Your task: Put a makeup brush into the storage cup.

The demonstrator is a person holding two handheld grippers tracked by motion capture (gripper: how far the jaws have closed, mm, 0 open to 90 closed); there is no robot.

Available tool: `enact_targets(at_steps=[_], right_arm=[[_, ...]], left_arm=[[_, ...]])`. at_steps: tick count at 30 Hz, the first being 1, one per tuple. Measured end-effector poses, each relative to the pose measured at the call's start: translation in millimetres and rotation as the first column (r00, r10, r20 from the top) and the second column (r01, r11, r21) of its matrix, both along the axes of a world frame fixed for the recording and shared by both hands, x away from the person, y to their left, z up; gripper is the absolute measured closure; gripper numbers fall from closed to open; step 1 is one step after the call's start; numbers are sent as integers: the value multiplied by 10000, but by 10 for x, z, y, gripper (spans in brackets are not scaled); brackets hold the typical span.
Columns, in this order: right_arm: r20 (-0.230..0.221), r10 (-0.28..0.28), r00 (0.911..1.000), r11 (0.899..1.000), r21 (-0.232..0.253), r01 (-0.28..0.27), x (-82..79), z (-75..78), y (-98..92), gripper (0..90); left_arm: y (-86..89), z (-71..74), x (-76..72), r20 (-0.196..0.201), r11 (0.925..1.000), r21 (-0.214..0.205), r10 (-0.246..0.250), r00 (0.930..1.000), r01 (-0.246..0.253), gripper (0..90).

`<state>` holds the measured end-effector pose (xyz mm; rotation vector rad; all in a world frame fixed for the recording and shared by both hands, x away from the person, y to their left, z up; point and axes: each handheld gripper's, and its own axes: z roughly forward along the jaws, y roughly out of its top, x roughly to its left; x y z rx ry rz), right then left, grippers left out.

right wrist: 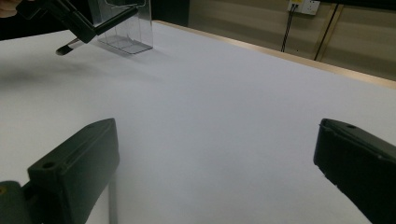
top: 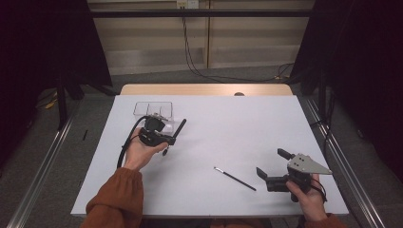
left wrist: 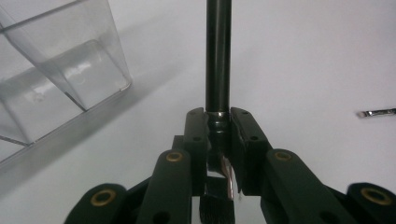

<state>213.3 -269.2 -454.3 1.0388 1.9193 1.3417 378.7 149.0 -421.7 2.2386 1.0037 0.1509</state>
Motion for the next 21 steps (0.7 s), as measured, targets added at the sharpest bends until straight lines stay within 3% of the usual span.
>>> enact_targets(at_steps=[7,10,11,13,21], right_arm=[[13,14,10000,10000,18,-14,-1,2,1,0],[10,30,10000,10000,20,-30,0,1,1,0],[17,26,10000,10000,25,-26,-1,2,0,0],[9,0,10000,10000,27,0,1,1,-1,0],[-17,-29,10000,10000,74,29,7,-1,3,0]], left_arm=[[112,36,-64,680,9956,-935,166,9975,-102,779],[150,46,-109,1074,9954,-959,48,9942,56,779],[162,45,-124,1135,9929,-1193,132,9934,4,779],[202,53,-147,1371,9921,-1251,103,9905,70,779],[316,90,-225,1648,9781,-2082,384,9856,-33,779]])
